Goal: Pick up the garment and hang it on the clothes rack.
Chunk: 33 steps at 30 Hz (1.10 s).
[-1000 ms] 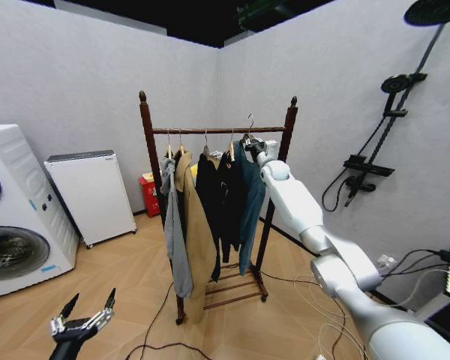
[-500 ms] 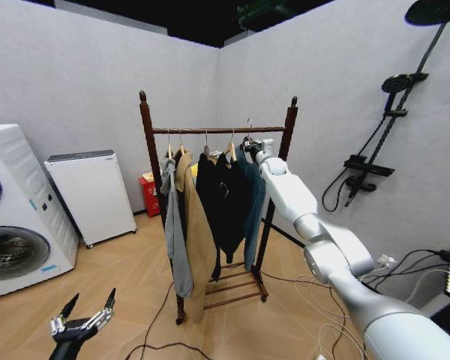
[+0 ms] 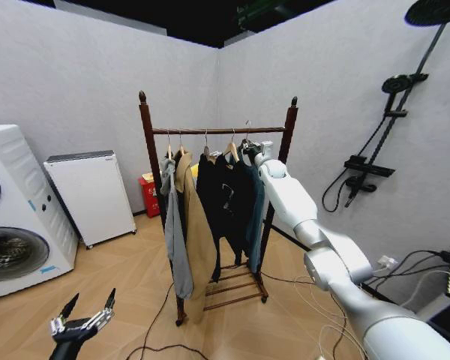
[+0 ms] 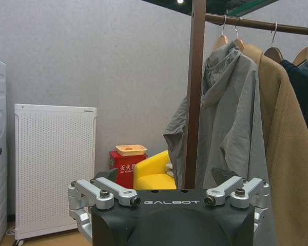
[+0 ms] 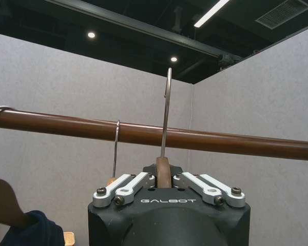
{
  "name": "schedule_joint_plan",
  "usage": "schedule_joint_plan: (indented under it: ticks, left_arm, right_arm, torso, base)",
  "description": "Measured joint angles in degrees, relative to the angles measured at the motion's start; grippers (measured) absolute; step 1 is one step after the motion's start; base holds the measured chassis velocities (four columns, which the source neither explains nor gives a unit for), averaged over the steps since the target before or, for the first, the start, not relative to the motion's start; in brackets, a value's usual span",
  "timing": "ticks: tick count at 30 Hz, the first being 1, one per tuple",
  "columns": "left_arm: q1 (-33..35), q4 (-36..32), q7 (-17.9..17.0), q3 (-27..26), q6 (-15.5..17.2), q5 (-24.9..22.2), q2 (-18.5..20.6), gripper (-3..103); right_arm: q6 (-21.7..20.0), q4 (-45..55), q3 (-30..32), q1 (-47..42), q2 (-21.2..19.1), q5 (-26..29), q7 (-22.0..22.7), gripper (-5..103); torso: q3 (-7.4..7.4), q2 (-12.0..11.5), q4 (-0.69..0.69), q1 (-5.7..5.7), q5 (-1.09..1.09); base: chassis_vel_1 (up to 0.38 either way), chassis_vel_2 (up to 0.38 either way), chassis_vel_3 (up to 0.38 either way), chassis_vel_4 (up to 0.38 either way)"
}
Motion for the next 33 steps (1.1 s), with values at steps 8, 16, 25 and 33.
schedule_joint_plan:
  ticks: [8,16,25,33]
  left_arm:
    - [-0.02,0.00,0.00,0.00,0.00,0.00,0.00,100]
    - [0.00,0.00,0.00,0.00,0.00,0.00,0.00,100]
    - [0.00,0.00,0.00,0.00,0.00,0.00,0.00,100]
    - [-0.01,0.00,0.00,0.00,0.00,0.00,0.00,100]
  right_arm:
    - [-0.84,0.67,-0.85,-0.38,-0.51,3.47,-0.15,9]
    - [-4.19,-2.39,-1.14,2.02,0.17,4.16,-0.56,9]
    - [-9.24,1.29,-1.91,0.07,-1.34,4.82,-0.53,9]
    - [-9.96,2.75,-2.00,-1.57,-2.60,5.23,-1.18,9]
  torso:
    - [0.04,-0.05,0.01,0.11,0.01]
    - [-0.01,0.00,-0.03,-0.03,-0.01]
    - [0.01,-0.01,-0.01,0.02,0.01]
    - [0.00,-0.01,-0.01,0.02,-0.01]
  base:
    - [-0.128,0.142,0.143,-0.104]
    - [-0.016,0.015,0.009,-0.003]
    - [0.006,-0.002,-0.002,0.004]
    - [0.000,0.000,0.000,0.000]
